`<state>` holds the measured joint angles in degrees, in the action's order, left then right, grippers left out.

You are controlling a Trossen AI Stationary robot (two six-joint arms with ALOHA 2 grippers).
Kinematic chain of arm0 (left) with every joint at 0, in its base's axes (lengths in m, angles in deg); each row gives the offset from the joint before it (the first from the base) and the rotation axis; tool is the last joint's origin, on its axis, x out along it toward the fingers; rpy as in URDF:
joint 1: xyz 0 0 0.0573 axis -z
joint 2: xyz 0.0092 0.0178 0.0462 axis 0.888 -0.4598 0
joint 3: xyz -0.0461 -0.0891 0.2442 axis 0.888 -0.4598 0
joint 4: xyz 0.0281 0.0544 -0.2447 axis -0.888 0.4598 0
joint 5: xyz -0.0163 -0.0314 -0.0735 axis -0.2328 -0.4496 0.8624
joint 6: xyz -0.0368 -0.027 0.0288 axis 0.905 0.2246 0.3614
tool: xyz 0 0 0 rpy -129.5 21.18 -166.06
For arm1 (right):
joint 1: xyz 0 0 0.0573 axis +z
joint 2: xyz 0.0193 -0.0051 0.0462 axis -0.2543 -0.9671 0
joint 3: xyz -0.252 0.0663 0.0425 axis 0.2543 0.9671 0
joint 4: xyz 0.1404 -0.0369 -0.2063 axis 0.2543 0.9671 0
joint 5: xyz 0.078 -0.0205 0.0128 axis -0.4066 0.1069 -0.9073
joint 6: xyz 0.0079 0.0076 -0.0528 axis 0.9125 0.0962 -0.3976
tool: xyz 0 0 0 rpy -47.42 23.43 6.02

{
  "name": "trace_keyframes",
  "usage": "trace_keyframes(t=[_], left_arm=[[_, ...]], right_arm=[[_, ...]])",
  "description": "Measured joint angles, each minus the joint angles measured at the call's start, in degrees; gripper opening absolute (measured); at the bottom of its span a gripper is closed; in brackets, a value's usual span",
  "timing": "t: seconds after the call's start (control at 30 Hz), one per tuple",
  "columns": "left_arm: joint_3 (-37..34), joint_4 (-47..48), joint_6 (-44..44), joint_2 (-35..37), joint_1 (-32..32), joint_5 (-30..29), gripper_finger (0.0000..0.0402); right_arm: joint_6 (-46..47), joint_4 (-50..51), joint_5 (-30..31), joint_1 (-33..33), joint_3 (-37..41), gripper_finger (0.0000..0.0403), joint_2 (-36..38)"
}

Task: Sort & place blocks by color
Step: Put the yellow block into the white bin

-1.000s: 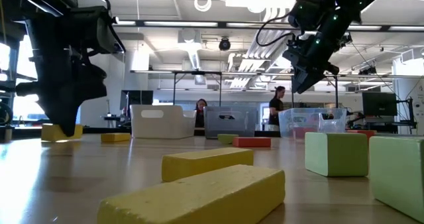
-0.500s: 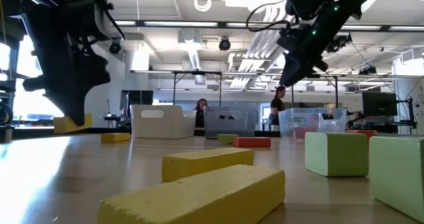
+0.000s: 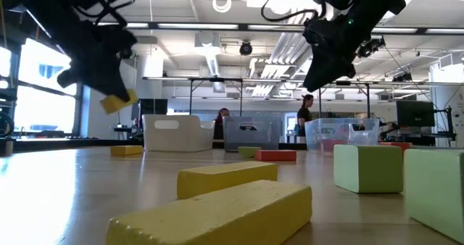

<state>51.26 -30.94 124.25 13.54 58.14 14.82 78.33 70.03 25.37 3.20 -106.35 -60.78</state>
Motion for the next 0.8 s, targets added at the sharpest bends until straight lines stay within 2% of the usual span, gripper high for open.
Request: trace_keyframes(t=[0.13, 0.33, 0.67, 0.8], left_arm=[[0.0, -9.38, -7.34, 1.0, -0.8, -1.72, 0.0013], [0.02, -20.03, -16.88, 1.02, -4.17, -0.11, 0.0013], [0.02, -29.22, -33.82, 0.39, -10.95, 1.72, 0.0013], [0.02, -30.27, -38.29, -0.37, -13.83, 2.39, 0.0013]], right_arm=[[1.65, 0.76, -2.22, 2.94, 0.0, 0.011, 0.0], [3.12, 3.3, -3.88, 7.17, 0.0, 0.011, 0.0], [3.35, 7.84, -3.94, 13.1, 0.0, 0.011, 0.0], [3.39, 9.01, -6.39, 14.65, 0.0, 0.011, 0.0]])
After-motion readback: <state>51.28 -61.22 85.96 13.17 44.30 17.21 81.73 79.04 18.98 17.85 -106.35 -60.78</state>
